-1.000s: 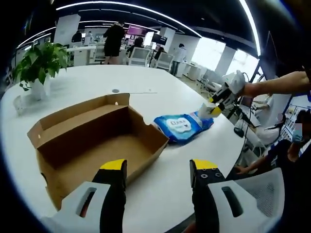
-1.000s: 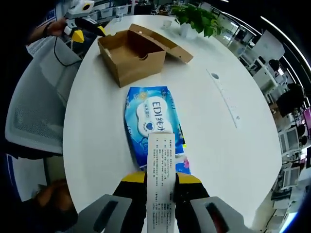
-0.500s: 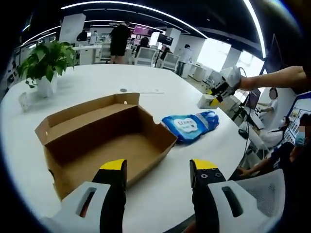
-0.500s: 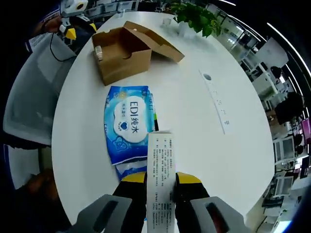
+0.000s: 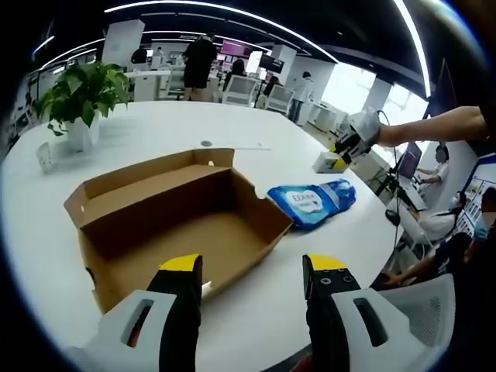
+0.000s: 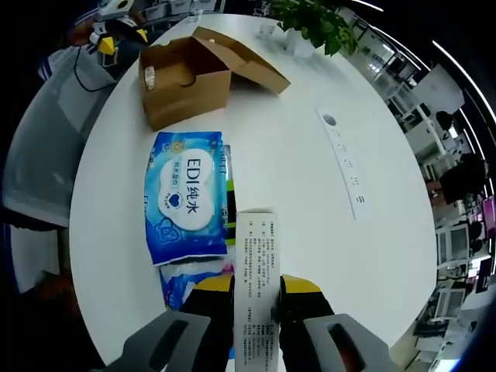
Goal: Operate the shoe box by opening the lid, removing the specified soft item, and placing it in the target area until the item is outside and the box remains undamaged.
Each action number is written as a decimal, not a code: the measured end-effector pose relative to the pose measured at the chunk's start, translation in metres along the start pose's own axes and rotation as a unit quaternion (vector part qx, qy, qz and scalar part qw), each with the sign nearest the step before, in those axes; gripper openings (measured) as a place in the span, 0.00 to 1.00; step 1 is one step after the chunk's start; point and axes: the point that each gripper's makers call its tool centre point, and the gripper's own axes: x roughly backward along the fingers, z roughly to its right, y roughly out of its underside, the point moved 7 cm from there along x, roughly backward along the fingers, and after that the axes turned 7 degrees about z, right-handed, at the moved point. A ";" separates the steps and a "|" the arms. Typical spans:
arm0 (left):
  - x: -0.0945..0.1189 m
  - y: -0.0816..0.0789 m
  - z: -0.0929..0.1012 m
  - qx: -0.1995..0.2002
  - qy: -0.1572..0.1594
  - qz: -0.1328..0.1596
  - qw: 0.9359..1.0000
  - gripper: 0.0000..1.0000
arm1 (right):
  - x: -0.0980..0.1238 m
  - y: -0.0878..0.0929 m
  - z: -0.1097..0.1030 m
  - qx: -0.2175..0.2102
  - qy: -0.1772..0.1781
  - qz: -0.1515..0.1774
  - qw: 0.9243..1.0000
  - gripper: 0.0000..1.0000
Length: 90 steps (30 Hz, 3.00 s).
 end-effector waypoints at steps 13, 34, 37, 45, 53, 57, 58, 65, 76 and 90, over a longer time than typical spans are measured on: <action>0.001 0.000 -0.009 0.000 -0.012 -0.009 1.000 0.53 | -0.021 0.009 0.002 -0.002 -0.013 -0.003 1.000 0.17; 0.004 0.015 -0.023 0.007 -0.026 -0.026 0.999 0.53 | -0.048 0.027 -0.002 -0.003 -0.033 -0.018 0.999 0.18; 0.005 0.015 -0.024 0.009 -0.027 -0.028 0.999 0.53 | -0.052 0.029 -0.002 0.006 -0.037 -0.025 0.999 0.18; 0.004 0.016 -0.023 0.006 -0.025 -0.030 0.999 0.53 | -0.056 0.029 0.001 0.030 -0.041 -0.037 0.998 0.18; 0.004 0.016 -0.024 0.005 -0.025 -0.031 0.999 0.53 | -0.057 0.039 0.002 0.051 -0.046 -0.056 0.996 0.18; 0.003 0.015 -0.023 0.004 -0.023 -0.030 0.999 0.53 | -0.055 0.039 0.000 0.046 -0.048 -0.058 0.996 0.18; 0.002 0.015 -0.023 0.004 -0.023 -0.030 0.999 0.53 | -0.055 0.039 -0.001 0.045 -0.049 -0.059 0.996 0.18; 0.002 0.016 -0.022 0.000 -0.021 -0.031 0.999 0.53 | -0.050 0.038 0.000 0.034 -0.035 -0.062 0.997 0.23; 0.010 0.014 -0.025 0.003 -0.026 -0.020 0.999 0.53 | -0.033 0.040 0.001 0.000 -0.017 -0.059 0.998 0.26; 0.017 0.022 -0.026 0.021 -0.023 -0.005 1.000 0.53 | 0.000 0.024 0.004 -0.114 0.050 -0.005 0.992 0.26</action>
